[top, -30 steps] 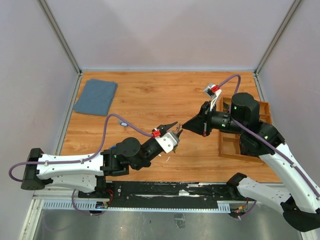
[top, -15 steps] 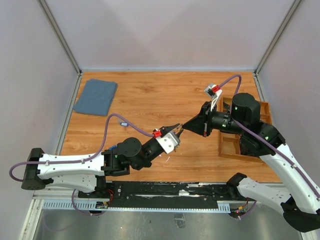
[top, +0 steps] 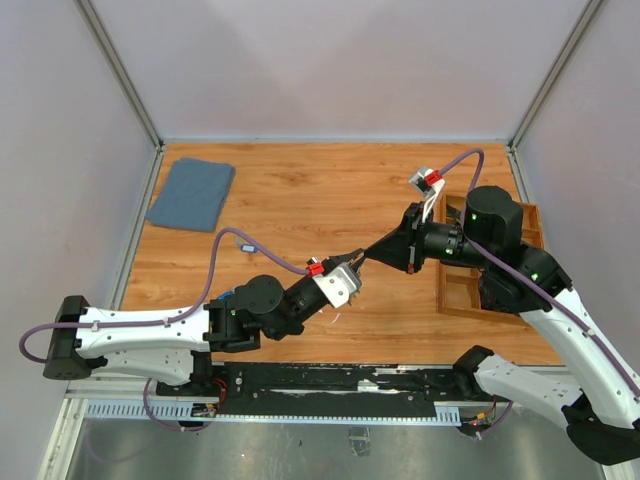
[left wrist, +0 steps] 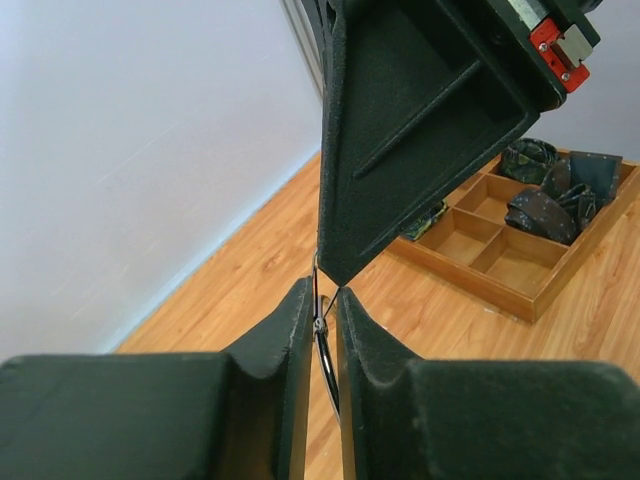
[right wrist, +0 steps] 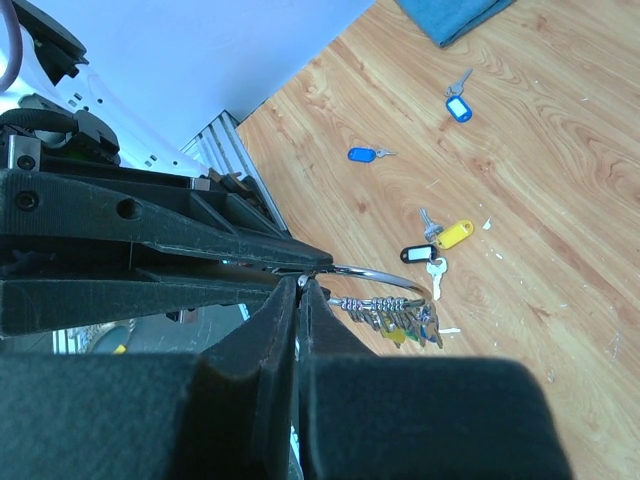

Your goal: Put the keys on the keyring

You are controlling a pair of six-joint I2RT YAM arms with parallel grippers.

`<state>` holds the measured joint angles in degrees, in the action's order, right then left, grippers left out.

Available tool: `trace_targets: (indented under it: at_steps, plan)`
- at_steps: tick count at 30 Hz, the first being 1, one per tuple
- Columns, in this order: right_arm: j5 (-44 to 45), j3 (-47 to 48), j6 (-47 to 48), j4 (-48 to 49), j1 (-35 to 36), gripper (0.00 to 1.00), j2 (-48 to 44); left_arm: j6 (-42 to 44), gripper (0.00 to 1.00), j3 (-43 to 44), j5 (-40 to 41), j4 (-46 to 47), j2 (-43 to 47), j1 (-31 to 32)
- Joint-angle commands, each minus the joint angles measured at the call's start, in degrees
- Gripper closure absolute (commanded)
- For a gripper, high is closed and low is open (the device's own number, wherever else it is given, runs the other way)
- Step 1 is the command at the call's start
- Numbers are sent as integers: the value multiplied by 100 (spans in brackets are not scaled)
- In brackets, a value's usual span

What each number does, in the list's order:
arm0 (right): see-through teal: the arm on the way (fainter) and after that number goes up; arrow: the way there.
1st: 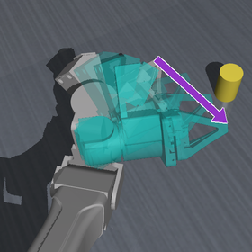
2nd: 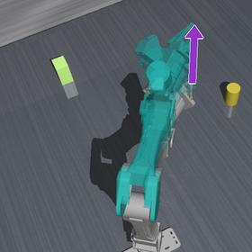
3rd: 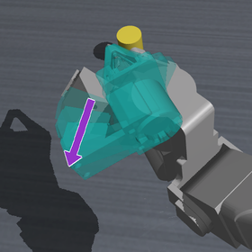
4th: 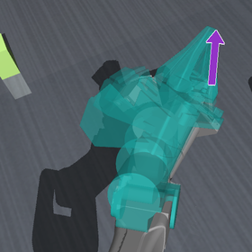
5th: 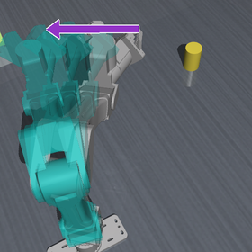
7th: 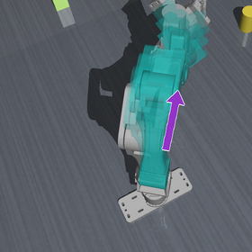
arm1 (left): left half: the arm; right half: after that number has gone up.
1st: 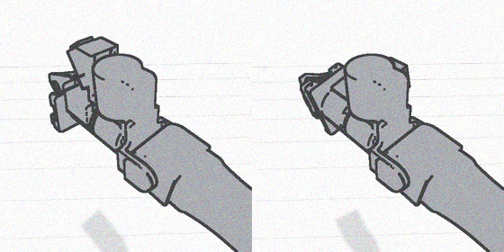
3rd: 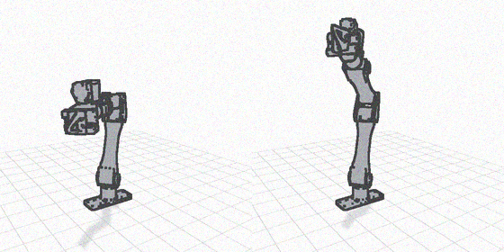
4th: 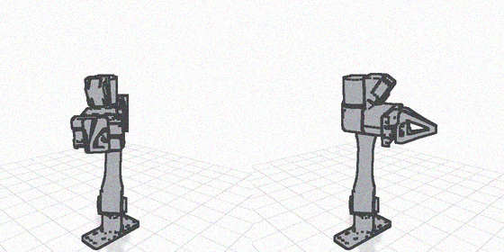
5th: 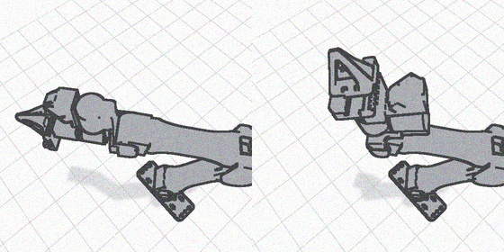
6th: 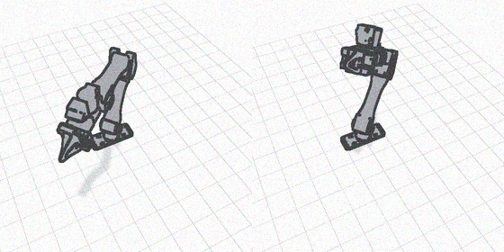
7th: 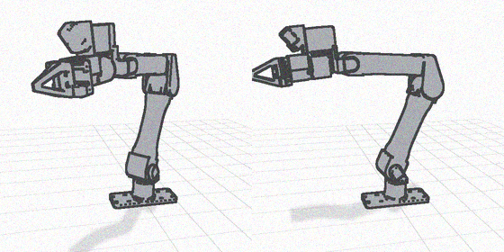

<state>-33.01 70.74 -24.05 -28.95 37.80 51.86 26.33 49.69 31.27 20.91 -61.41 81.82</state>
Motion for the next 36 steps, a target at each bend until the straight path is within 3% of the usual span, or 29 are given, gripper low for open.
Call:
trace_targets:
  at_steps: [1, 6, 14, 19, 23, 32, 36]
  plan:
    - [-107, -34, -58, 301, -77, 99, -132, 43, 86, 43, 75, 247, -42, -8]
    - [-26, 16, 85, 167, -66, 99, -154, 73, 99, 41, 126, 241, -29, -8]
    - [165, 139, 305, -76, -71, 100, -167, 197, 99, 67, 139, 153, -46, -8]
    - [143, 146, 298, -67, -79, 99, -174, 206, 82, 43, 196, 172, -26, -8]
    - [138, 153, 293, -67, -75, 100, -192, 206, 77, 16, 228, 201, 11, -8]
    - [116, 147, 261, -52, -71, 99, -233, 206, 77, 30, 235, 212, -9, -7]
    - [100, 112, 235, -41, -72, 99, -237, 203, 90, 56, 207, 195, -29, -8]
